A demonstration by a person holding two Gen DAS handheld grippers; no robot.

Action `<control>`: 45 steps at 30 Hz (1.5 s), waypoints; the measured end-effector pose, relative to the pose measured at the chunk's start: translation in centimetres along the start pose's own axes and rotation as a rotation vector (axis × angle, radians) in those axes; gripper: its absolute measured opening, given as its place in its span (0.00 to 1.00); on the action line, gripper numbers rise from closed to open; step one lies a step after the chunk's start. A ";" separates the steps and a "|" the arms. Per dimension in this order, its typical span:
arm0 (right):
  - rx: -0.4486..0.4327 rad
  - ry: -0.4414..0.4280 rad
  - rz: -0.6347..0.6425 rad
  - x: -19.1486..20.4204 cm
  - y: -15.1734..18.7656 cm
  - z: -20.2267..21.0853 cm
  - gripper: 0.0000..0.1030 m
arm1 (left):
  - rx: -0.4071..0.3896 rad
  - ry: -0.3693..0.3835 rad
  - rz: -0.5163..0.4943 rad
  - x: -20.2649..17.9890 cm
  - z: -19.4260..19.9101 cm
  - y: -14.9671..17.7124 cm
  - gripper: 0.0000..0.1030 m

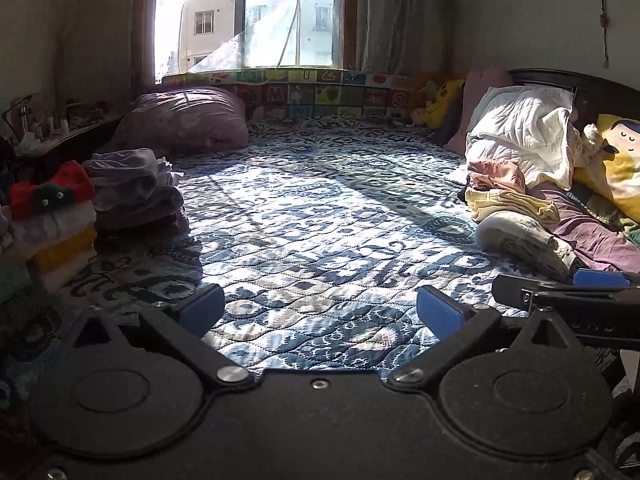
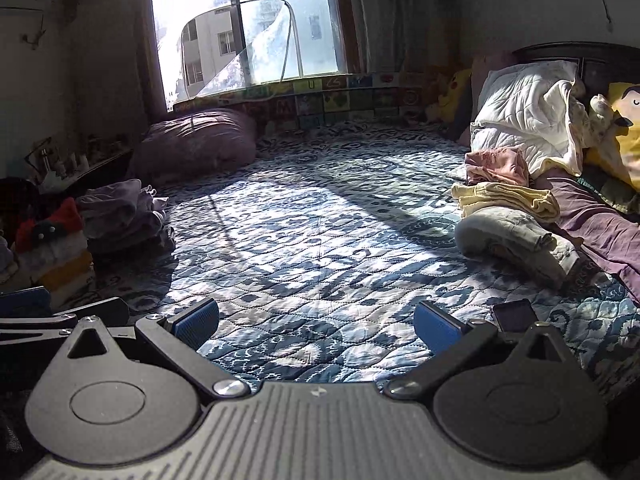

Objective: Fold clothes

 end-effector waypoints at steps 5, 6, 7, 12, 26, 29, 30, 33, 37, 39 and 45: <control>-0.032 0.009 -0.043 -2.8 0.0 -2.0 1.00 | 0.006 0.057 -0.016 -1.8 -2.7 -1.0 1.00; -0.042 0.012 -0.057 -3.7 0.0 -2.6 1.00 | 0.012 0.079 -0.020 -2.3 -3.5 -1.2 0.99; -0.051 0.017 -0.072 -4.7 0.1 -3.2 1.00 | 0.010 0.093 -0.027 -2.9 -4.5 -1.5 0.99; -0.083 0.135 -0.178 -11.3 0.3 -6.4 1.00 | -0.012 0.154 -0.066 -6.4 -9.4 -2.8 0.99; -0.107 0.355 -0.332 -24.8 1.2 -17.1 1.00 | 0.171 0.300 -0.135 -17.5 -25.1 -3.7 0.98; -0.118 0.370 -0.304 -25.7 2.7 -18.0 0.99 | 0.156 0.351 -0.158 -19.0 -26.2 -4.0 0.94; -0.130 0.363 -0.319 -26.2 2.3 -17.9 0.99 | 0.153 0.373 -0.168 -19.9 -27.1 -4.2 0.90; -0.163 0.359 -0.304 -27.0 1.8 -17.7 0.99 | 0.154 0.439 -0.199 -23.1 -29.5 -4.6 0.82; -0.135 0.377 -0.353 -29.3 2.6 -18.5 0.99 | 0.163 0.520 -0.251 -27.8 -33.1 -5.0 0.75; -0.118 0.386 -0.395 -30.8 3.0 -18.6 0.95 | 0.172 0.553 -0.276 -29.9 -34.4 -4.9 0.74; -0.098 0.413 -0.491 -33.3 4.0 -18.8 0.86 | 0.192 0.626 -0.330 -35.7 -38.0 -4.4 0.69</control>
Point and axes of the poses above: each gripper's, at about its wrist camera, not at the fingertips, and z roughly against the way its jaws point, x to its left, y to its underside, the point moved 5 cm from there along -z, roughly the way its jaws point, and after that the axes turned 1 degree about -y, right-handed, at the moved point
